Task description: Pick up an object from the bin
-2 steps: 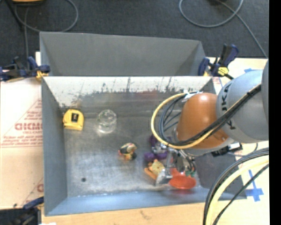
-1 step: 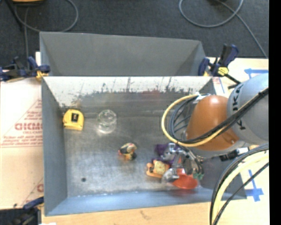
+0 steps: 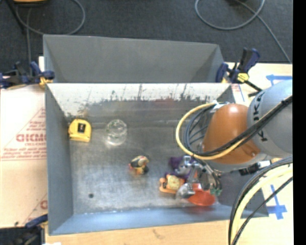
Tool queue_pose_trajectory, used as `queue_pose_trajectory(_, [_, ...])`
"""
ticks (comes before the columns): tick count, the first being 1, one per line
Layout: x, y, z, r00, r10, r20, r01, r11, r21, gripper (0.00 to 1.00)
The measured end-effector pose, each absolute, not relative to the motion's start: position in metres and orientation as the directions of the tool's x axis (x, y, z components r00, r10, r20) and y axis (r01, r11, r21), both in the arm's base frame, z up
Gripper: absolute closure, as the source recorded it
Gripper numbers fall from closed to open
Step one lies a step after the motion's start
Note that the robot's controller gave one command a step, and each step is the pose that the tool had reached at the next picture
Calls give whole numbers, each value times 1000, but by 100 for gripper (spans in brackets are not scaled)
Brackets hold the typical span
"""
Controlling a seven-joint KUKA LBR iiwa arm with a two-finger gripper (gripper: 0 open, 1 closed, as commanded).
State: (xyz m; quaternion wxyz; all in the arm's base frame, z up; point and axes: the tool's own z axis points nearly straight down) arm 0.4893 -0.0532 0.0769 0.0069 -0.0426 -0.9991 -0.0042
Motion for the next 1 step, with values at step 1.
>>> queue_pose_trajectory(1, [474,-79,276,-1000,17,-4,17,1000,-2,100])
